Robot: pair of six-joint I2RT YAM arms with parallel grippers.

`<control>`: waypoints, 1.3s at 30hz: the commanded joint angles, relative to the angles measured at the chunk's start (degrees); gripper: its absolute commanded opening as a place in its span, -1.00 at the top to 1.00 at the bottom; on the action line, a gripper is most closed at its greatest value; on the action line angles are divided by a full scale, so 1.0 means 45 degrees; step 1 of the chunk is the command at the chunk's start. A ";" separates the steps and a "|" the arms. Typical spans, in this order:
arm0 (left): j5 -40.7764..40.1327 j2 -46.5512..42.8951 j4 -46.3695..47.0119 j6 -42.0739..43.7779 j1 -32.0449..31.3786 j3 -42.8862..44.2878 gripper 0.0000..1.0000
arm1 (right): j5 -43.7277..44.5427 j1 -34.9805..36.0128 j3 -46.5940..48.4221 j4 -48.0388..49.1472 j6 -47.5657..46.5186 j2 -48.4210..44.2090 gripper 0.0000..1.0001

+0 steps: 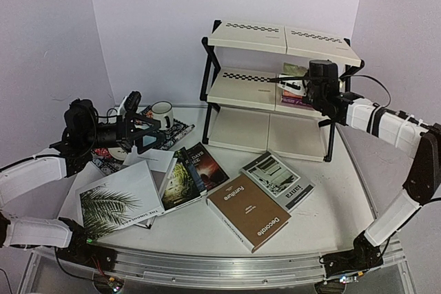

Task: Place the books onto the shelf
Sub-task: Place the book on the book pile on the shelf.

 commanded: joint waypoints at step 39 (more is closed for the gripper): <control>-0.0053 -0.0065 -0.0074 0.0234 0.0046 0.0083 -0.99 | 0.0716 -0.0209 0.0508 -0.0069 0.0021 -0.0190 0.62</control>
